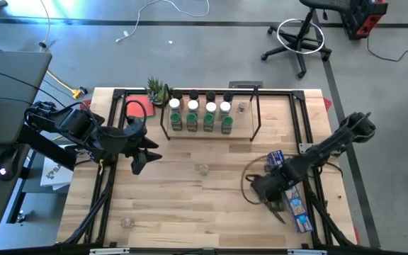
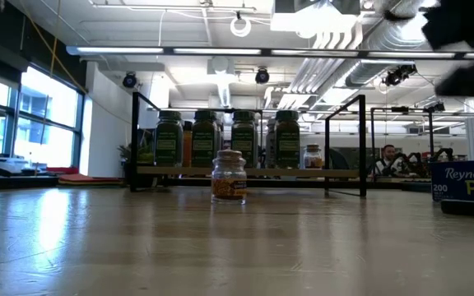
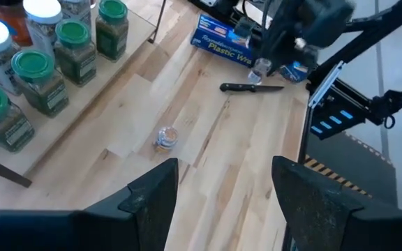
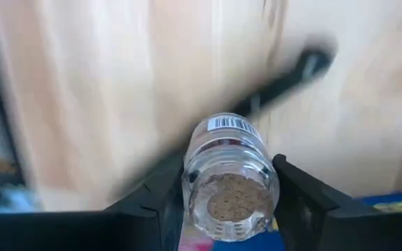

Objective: Shelf spices
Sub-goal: Put the transparent seasoning bottle on the shelf aligned with the other transparent seasoning bottle

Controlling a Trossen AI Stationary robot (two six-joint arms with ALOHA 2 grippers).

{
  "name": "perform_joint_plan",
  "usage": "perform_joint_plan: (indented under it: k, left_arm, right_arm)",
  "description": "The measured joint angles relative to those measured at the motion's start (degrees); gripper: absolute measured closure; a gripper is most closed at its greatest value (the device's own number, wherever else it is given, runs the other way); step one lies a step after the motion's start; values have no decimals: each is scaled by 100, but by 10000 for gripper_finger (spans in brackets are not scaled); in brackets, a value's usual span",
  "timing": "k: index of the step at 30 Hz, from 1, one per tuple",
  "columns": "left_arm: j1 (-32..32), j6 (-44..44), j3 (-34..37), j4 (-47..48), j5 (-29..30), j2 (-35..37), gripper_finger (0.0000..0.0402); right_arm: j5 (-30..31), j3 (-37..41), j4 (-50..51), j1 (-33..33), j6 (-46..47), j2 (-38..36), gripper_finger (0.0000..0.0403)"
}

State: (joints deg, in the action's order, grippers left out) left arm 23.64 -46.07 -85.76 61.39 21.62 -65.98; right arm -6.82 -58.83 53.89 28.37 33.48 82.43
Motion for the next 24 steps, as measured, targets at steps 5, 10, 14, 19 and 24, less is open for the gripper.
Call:
perform_joint_plan:
  k: [5,10,14,19,24]
  left_arm:
    - [0,403,0,-1,138,-2,177]
    - [0,763,0,0,160,-2,177]
    - [0,822,0,1,149,-2,177]
    - [0,777,0,1,29,-2,177]
    - [0,763,0,1,31,-2,177]
  right_arm:
    - [442,-1576,800,-985,93,83,242]
    - [777,-3026,2163,-2382,-1055,601,242]
    - [1055,-3873,2667,-3457,-2623,1211,242]
    - [1115,-3965,2559,-4510,-4015,1629,242]
    - [893,-3500,1983,-5190,-4407,1783,242]
